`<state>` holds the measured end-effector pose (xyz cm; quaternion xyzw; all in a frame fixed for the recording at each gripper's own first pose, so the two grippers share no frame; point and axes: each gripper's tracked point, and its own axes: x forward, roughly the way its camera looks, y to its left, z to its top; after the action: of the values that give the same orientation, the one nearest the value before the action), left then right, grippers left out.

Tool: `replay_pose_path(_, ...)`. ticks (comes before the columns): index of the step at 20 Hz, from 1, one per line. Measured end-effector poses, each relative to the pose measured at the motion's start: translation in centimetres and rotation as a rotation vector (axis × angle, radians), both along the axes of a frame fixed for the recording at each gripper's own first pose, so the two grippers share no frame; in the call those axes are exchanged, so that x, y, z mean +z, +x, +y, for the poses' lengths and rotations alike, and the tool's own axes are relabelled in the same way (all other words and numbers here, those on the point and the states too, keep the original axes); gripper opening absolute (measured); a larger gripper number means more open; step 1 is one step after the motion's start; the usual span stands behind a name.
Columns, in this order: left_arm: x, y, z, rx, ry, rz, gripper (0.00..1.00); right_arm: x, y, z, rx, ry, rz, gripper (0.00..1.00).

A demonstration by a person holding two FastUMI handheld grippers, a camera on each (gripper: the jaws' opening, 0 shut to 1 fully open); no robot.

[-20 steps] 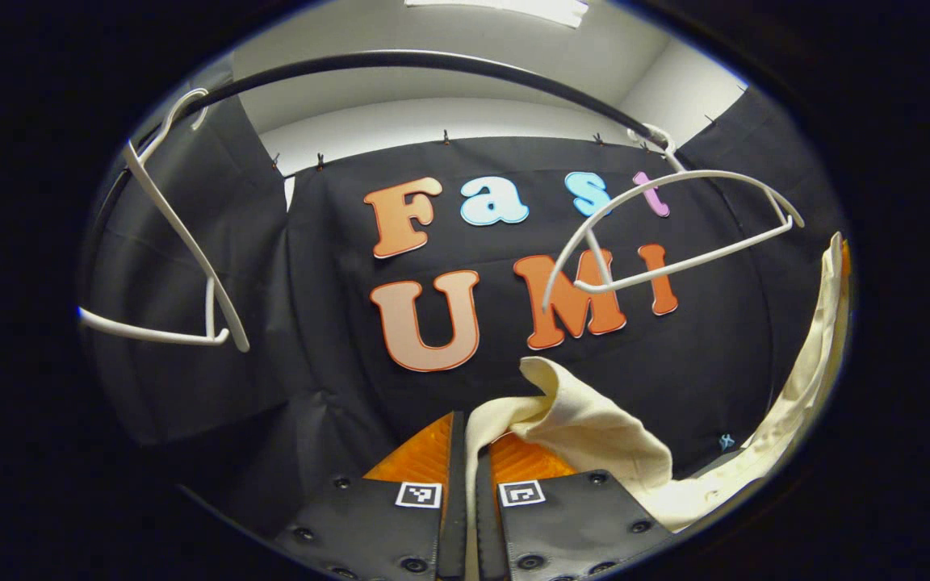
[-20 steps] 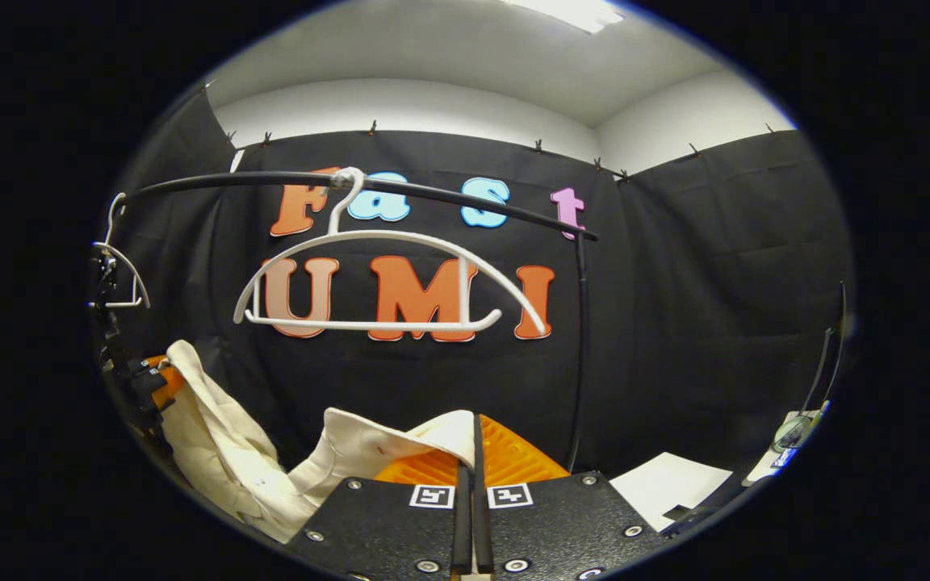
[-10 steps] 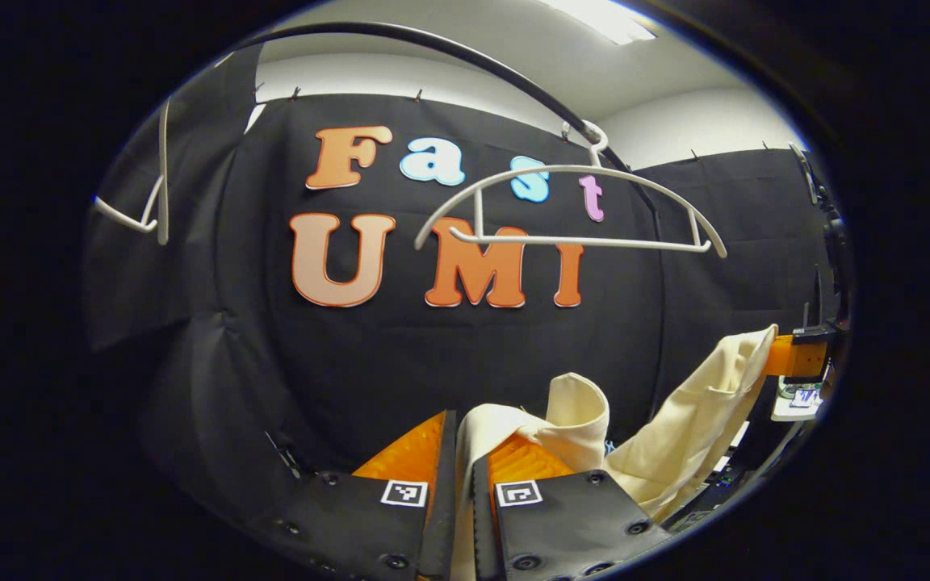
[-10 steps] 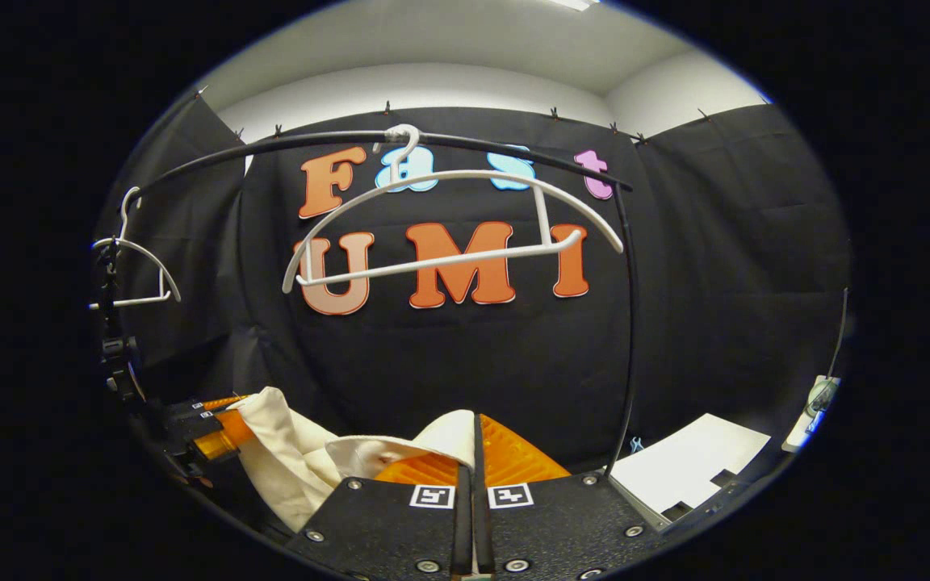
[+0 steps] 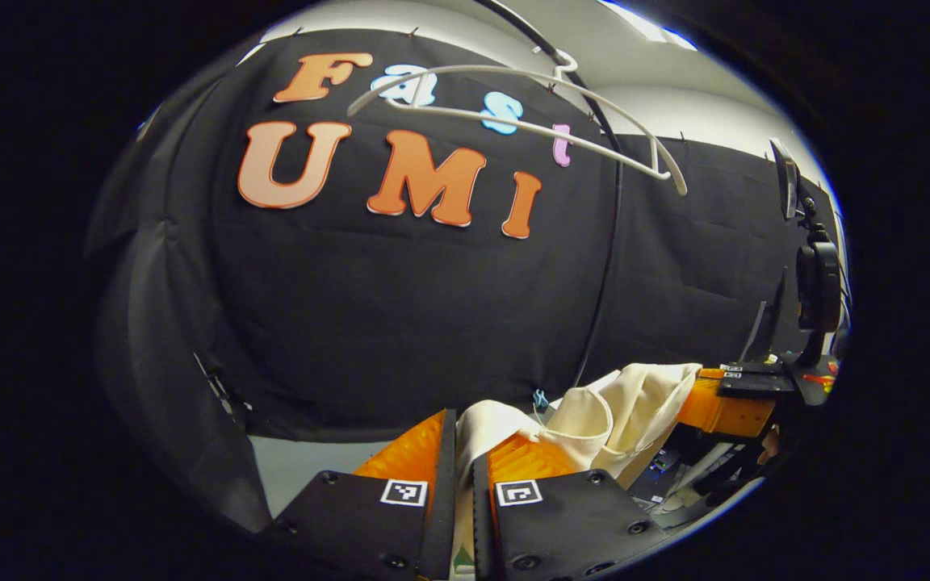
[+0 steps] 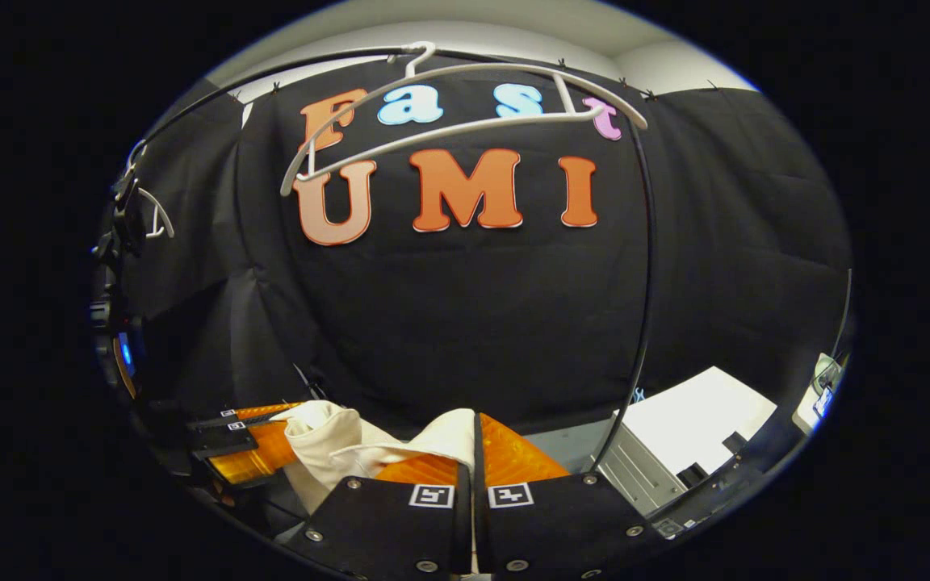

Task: Grasp the clothes on the hanger with both hands and then place them into the laundry hamper below.

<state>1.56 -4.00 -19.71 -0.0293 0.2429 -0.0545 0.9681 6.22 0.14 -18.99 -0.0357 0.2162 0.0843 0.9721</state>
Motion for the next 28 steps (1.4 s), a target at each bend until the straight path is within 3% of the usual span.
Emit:
replay_pose_path(12,-14.1,-2.5,2.4,0.083,0.043,0.318,0.17,-14.5,-1.4,-2.3,-0.076,-0.023,0.282,0.01)
replay_pose_path(17,-17.5,-3.6,2.8,0.093,0.049,0.411,0.17,-22.1,-4.0,-2.1,-0.092,-0.030,0.465,0.02)
replay_pose_path(19,-18.8,-4.3,3.0,0.095,0.056,0.452,0.16,-24.3,-4.9,-2.0,-0.101,-0.020,0.520,0.06)
replay_pose_path(20,-19.2,-5.0,3.1,0.093,0.045,0.472,0.10,-25.2,-5.1,-2.2,-0.104,-0.015,0.531,0.08)
replay_pose_path(23,-20.3,-6.3,3.9,0.126,0.029,0.526,0.29,-26.5,-6.2,-2.9,-0.106,-0.028,0.567,0.11)
replay_pose_path(24,-20.9,-6.8,4.1,0.136,0.026,0.540,0.33,-26.9,-6.4,-2.8,-0.107,-0.029,0.578,0.20)
replay_pose_path(25,-21.3,-7.4,4.5,0.146,0.025,0.555,0.36,-27.1,-6.6,-2.7,-0.113,-0.028,0.585,0.23)
replay_pose_path(28,-22.1,-9.1,4.8,0.160,0.015,0.594,0.68,-28.0,-7.7,-3.2,-0.124,-0.021,0.607,0.38)
